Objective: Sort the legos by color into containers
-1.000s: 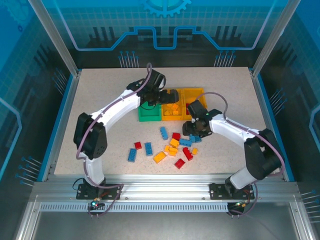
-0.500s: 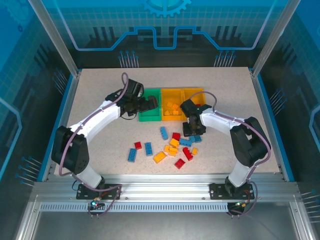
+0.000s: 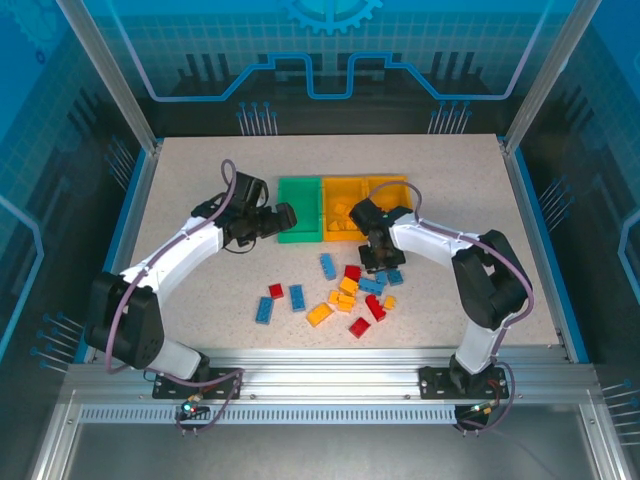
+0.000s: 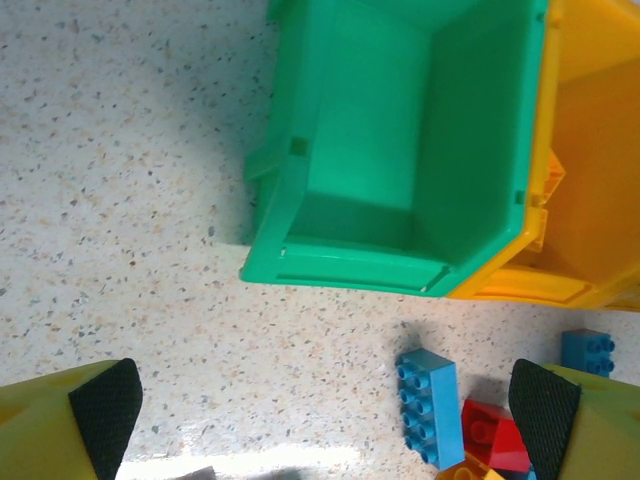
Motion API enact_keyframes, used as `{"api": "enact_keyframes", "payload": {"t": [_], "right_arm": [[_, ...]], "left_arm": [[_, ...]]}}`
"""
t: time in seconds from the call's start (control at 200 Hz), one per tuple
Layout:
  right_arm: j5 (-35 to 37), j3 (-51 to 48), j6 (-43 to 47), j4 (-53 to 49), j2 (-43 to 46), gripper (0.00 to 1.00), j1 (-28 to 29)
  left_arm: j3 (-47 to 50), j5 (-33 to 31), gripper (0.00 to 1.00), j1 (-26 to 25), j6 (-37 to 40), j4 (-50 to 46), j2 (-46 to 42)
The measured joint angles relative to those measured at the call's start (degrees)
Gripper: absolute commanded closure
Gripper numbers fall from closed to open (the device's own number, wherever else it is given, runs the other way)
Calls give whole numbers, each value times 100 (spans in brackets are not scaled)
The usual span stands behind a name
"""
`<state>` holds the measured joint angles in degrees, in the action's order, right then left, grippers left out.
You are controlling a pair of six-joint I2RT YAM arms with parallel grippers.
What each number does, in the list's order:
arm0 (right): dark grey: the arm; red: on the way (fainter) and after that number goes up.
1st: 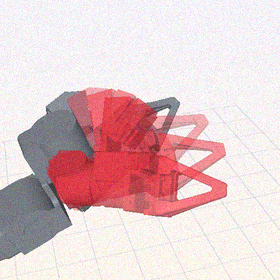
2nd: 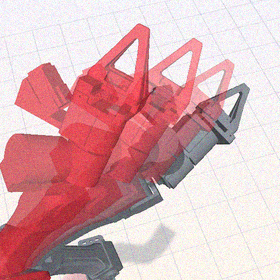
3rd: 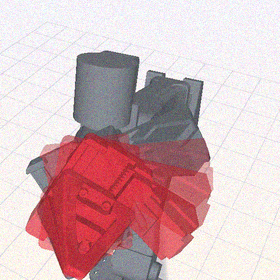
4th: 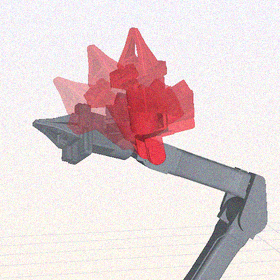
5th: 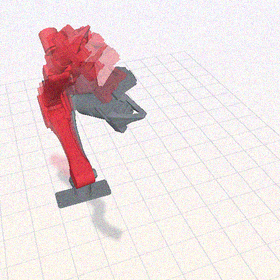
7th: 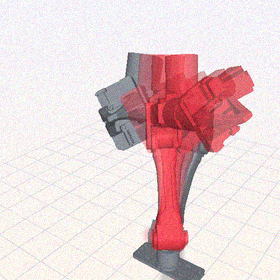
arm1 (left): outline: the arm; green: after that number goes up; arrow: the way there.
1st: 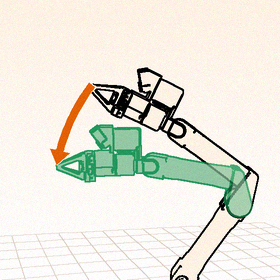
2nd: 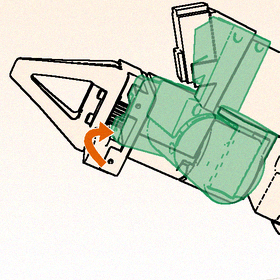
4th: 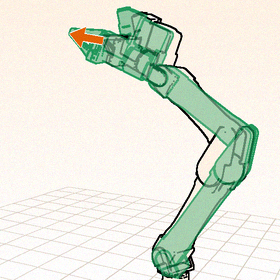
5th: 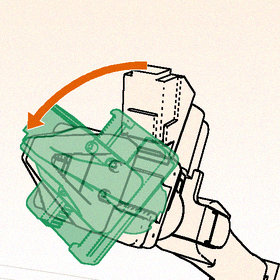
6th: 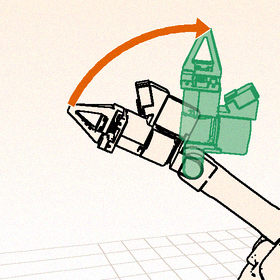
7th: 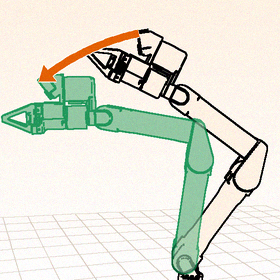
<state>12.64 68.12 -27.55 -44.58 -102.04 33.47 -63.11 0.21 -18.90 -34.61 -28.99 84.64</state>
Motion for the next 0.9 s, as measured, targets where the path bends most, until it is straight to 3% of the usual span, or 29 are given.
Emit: {"api": "enact_keyframes", "payload": {"t": [0.46,0.695,0.9], "right_arm": [[-35,1128,-33,-442,101,73,26],[-1071,1788,-422,179,50,73,-15],[-1882,2970,-776,658,-763,74,-15]], "left_arm": [[269,-66,1,81,-22,31,-17],[647,-221,1,122,-149,-201,-275],[1154,-260,1,122,-155,-413,-645]]}}
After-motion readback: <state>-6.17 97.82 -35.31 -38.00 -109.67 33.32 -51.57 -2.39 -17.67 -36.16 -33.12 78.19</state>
